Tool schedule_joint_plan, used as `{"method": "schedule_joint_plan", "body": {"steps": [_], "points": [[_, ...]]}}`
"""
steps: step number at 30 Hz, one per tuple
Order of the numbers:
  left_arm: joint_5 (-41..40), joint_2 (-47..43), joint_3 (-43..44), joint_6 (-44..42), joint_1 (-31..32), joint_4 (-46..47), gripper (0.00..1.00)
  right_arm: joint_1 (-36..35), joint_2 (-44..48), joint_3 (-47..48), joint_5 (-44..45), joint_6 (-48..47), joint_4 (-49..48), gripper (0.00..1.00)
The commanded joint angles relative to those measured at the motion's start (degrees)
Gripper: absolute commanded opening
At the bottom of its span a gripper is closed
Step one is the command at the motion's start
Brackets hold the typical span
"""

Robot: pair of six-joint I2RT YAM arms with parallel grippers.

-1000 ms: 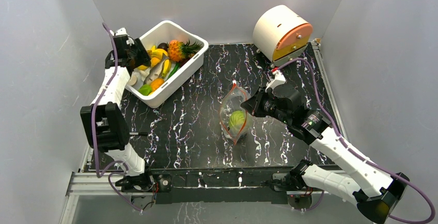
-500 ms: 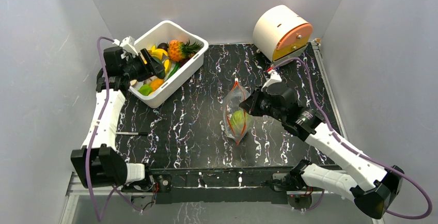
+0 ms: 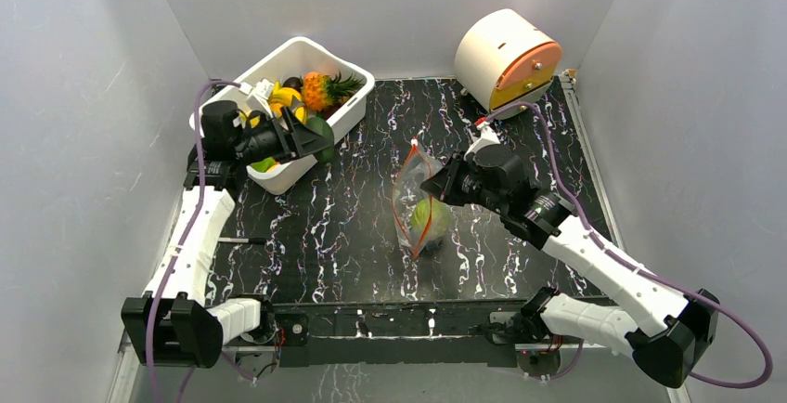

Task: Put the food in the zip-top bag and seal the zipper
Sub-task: Pick up the fake fruit from the bin, then place the fake fruit in the zipper food storage bag.

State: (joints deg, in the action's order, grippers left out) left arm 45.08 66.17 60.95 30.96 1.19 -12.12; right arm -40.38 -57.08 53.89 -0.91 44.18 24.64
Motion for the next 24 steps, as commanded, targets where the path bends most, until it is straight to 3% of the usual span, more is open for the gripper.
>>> {"method": "schedule_joint_plan", "body": {"steps": [1, 7, 16, 24], "points": [[6.0, -0.4, 0.1, 1.9, 5.3, 2.3, 0.39, 0.2, -0.2, 2.4, -1.9, 2.2, -6.2, 0.0], [5.6, -0.5, 0.1, 6.0, 13.7, 6.2, 0.4, 0.3, -0.8, 2.3, -1.9, 3.3, -6.8, 0.0], [2.9, 0.6, -6.2, 14.7, 23.9, 20.2, 0.4, 0.3, -1.0, 1.6, -1.3, 4.3, -8.1, 0.0], [0.6, 3.6, -6.9, 13.5, 29.1, 18.8, 0.4, 0.2, -0.4, 1.4, -0.9, 4.4, -8.3, 0.0]]}}
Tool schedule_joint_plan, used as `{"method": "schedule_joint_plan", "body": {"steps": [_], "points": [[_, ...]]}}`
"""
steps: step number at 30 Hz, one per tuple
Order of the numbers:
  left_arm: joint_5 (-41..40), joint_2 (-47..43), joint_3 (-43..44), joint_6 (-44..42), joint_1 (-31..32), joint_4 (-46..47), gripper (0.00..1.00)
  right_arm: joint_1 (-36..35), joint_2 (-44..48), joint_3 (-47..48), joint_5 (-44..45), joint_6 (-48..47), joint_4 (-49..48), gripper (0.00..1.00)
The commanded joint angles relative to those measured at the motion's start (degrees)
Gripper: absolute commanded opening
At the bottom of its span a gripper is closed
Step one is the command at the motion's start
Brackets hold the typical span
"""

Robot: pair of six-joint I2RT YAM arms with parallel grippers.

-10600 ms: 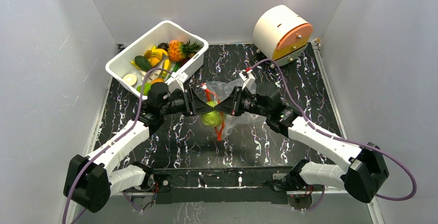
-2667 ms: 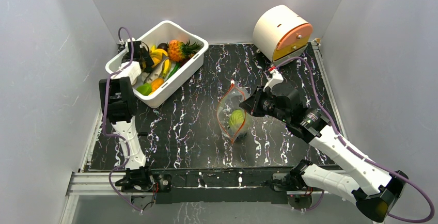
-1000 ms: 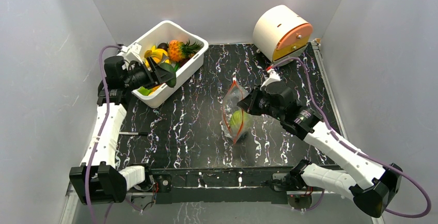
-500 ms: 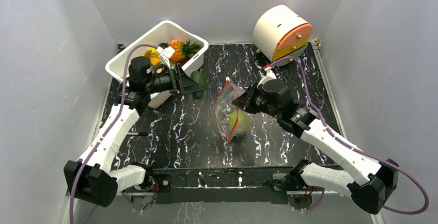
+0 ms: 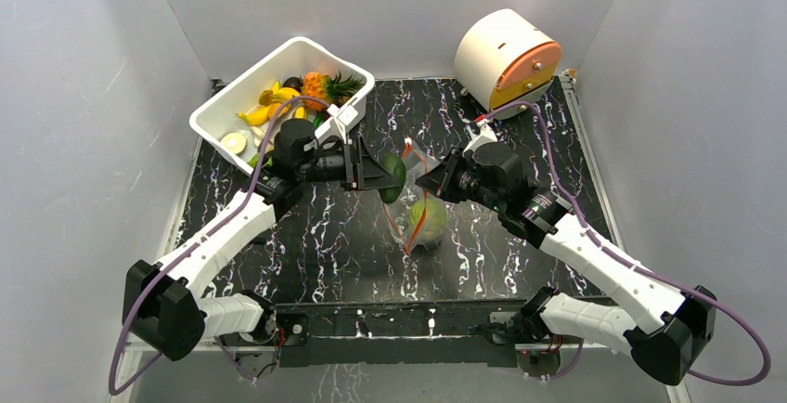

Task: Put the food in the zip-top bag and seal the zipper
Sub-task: Place the fake fruit in the zipper food storage bag.

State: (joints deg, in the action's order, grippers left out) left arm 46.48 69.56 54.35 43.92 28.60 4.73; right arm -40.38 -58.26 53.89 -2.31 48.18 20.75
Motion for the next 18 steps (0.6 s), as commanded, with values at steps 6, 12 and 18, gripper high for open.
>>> {"method": "schedule_joint_plan", "body": {"steps": [6, 12, 18], "points": [[-4.1, 1.5, 0.8, -2.7, 2.8, -3.3, 0.42, 0.2, 1.4, 0.7, -0.1, 0.3, -5.0, 0.0], [-4.5, 2.7, 2.8, -3.9, 3.8, -5.8, 0.48, 0.2, 1.5, 0.6, -0.6, 0.3, -5.3, 0.0], [-5.7, 3.6, 3.8, -5.3, 4.4, -8.8, 0.61, 0.2, 1.4, 0.6, -1.2, 0.4, -5.3, 0.0]]}}
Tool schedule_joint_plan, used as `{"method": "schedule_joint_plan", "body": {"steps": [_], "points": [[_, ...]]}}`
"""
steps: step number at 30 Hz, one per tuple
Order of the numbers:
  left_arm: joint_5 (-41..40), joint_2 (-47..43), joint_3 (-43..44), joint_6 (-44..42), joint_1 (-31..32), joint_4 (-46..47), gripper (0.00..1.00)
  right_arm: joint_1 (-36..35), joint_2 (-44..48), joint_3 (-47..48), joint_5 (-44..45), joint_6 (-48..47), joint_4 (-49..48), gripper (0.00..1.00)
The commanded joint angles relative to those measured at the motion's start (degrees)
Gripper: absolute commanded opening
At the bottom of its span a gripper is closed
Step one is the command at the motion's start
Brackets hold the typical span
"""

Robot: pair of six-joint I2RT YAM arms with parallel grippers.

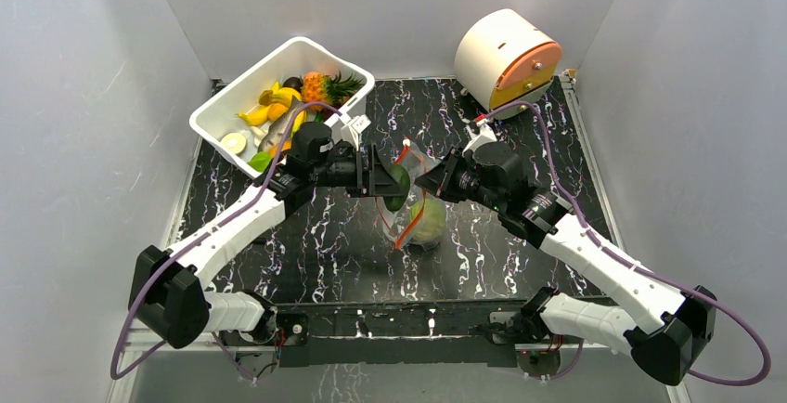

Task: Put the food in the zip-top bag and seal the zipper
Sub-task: Place the fake fruit in the zipper food storage bag.

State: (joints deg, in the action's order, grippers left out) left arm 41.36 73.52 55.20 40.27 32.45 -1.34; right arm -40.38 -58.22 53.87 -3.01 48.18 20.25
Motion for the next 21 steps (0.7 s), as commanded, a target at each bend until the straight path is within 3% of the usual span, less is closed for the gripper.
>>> {"method": "schedule_joint_plan", "body": {"steps": [1, 10, 21], "points": [[-1.0, -0.4, 3.2, -2.0, 0.7, -3.4, 0.62, 0.2, 1.4, 0.5, -0.4, 0.4, -4.8, 0.0], [-2.6, -0.9, 4.0, -2.9, 0.8, -4.9, 0.72, 0.3, 1.6, 0.1, -0.8, 0.3, -5.4, 0.0], [-4.0, -2.6, 4.2, -2.9, 0.7, -4.4, 0.77, 0.2, 1.3, -0.2, -0.7, 0.3, -5.2, 0.0]]}}
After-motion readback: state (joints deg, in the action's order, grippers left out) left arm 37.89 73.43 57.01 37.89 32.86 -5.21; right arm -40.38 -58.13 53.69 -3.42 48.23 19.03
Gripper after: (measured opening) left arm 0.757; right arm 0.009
